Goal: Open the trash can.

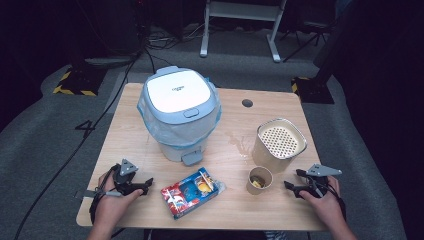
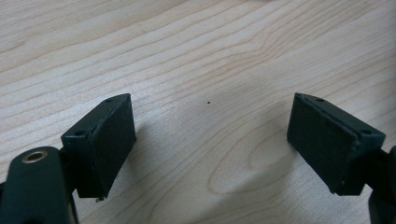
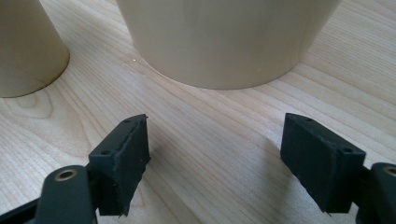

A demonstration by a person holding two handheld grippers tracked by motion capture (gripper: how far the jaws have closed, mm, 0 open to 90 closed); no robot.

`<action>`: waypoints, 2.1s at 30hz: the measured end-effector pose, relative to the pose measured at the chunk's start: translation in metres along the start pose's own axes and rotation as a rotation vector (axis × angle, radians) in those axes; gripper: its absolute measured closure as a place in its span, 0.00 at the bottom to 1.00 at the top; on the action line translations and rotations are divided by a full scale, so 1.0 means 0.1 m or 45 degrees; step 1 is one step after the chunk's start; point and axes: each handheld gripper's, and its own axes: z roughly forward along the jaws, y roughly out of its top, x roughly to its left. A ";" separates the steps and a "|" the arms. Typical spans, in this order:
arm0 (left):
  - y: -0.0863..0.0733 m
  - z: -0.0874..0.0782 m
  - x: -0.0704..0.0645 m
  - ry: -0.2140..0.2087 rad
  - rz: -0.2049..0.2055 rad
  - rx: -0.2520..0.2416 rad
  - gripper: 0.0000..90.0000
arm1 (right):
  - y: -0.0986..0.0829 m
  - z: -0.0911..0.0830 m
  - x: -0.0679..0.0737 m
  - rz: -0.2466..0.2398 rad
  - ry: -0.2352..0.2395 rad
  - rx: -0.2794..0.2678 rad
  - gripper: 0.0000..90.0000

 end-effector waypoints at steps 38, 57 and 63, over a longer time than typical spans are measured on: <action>0.54 -0.51 -0.08 -0.281 0.165 -0.121 0.49 | 0.00 0.00 -0.01 -0.002 0.009 0.000 0.26; 1.02 -0.89 -0.11 -0.493 0.207 -0.399 0.57 | 0.00 0.00 -0.01 -0.002 0.009 -0.001 0.26; 1.19 -1.01 -0.14 -0.572 0.212 -0.470 0.60 | 0.00 0.00 -0.01 -0.002 0.009 -0.001 0.26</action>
